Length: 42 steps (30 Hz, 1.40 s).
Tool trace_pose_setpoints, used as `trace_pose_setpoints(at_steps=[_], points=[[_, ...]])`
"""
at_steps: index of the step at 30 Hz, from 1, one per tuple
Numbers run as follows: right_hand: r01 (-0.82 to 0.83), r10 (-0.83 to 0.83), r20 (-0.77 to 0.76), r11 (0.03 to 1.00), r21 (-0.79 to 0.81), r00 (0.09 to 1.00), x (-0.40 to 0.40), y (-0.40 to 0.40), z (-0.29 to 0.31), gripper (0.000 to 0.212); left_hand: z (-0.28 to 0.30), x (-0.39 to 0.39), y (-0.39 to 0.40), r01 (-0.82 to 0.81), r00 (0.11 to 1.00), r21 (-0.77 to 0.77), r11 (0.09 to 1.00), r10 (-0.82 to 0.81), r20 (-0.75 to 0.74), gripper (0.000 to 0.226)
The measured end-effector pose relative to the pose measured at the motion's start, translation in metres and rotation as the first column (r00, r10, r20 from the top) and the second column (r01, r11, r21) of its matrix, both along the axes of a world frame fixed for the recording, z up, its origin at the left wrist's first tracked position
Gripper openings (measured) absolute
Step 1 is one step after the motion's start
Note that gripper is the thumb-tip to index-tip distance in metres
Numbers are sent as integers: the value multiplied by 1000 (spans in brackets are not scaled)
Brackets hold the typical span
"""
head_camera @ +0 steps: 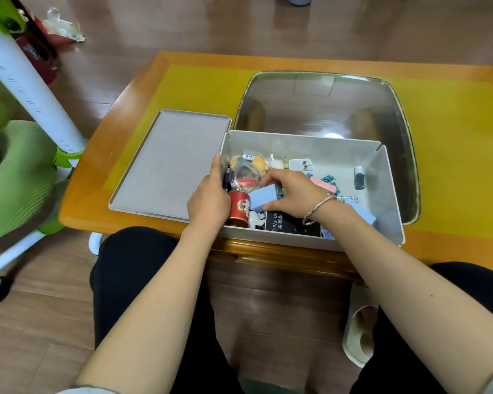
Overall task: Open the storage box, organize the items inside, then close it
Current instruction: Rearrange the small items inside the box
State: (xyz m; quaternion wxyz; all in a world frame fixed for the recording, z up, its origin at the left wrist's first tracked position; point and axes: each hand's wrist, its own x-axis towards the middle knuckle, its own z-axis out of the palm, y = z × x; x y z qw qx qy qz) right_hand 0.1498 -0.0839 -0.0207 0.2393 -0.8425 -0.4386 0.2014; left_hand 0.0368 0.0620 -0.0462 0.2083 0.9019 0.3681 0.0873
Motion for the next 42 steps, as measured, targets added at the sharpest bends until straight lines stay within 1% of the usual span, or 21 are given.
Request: trace_pose_setpoints(at_steps=[3, 6, 8, 9, 11, 15, 17, 19, 21, 22, 24, 26, 28, 32, 34, 35, 38, 40, 42], points=[[112, -107, -41, 977, 179, 993, -1, -6, 2, 20, -1, -1, 0, 12, 1000, -18, 1000, -11, 22, 67], [325, -307, -106, 877, 354, 946, 5, -20, 4, 8, -3, 0, 1, 0, 1000, -33, 999, 1, 30, 67], [434, -417, -134, 806, 402, 899, 10, -28, 5, 11, -4, 0, 1, -3, 999, -38, 999, 4, 34, 67], [464, -449, -136, 790, 401, 883, 12, -32, 5, 13, -4, 0, 1, -2, 999, -42, 999, 3, 37, 67], [481, -473, -120, 795, 368, 873, 15, -35, 4, 17, -3, -1, 1, 1, 999, -50, 999, 1, 42, 67], [447, -441, -97, 829, 337, 892, 9, -34, 0, 18, -3, 0, 1, 9, 999, -63, 998, -6, 45, 65], [378, -368, -91, 877, 295, 925, 5, -32, 1, 16, -3, 0, 1, 11, 998, -81, 997, -7, 60, 65], [275, -251, -131, 933, 233, 959, 2, -30, 5, 11, -4, -1, 1, 13, 995, -125, 992, 0, 100, 63], [206, -161, -205, 953, 224, 966, 0, -26, 11, 9, -4, -1, 0, 14, 992, -159, 987, 7, 129, 61], [197, -150, -201, 951, 238, 968, 0, -23, 13, 10, -4, 0, 0, 15, 991, -166, 986, 7, 131, 60], [188, -159, -131, 946, 264, 979, -1, -15, 18, 9, -4, -1, 1, 11, 992, -178, 984, 12, 128, 61], [159, -147, -69, 956, 247, 987, -1, -7, 19, 9, -3, 0, 0, 9, 992, -189, 982, 15, 128, 60], [97, -95, -19, 978, 184, 995, -4, 3, 17, 19, -2, -1, 0, 6, 991, -192, 981, 20, 131, 59], [-34, 36, 114, 999, -14, 993, -8, 15, 9, 52, -1, -3, -1, -8, 989, -206, 978, 39, 145, 56], [-29, 37, 158, 998, -54, 987, -6, 19, 8, 65, -1, -4, -1, -11, 986, -223, 975, 47, 158, 56], [-15, 22, 152, 999, -51, 988, -4, 21, 9, 69, -1, -4, -1, -8, 985, -232, 973, 47, 164, 55], [-15, 23, 125, 998, -61, 992, 2, 27, 5, 71, 0, -5, -2, 0, 984, -245, 970, 44, 171, 56], [12, 1, 134, 995, -102, 991, 4, 28, 0, 71, 0, -5, -2, 1, 984, -244, 970, 42, 170, 57], [38, -22, 177, 996, -85, 984, 4, 31, -2, 67, 1, -5, -2, 0, 984, -238, 971, 43, 173, 56]])
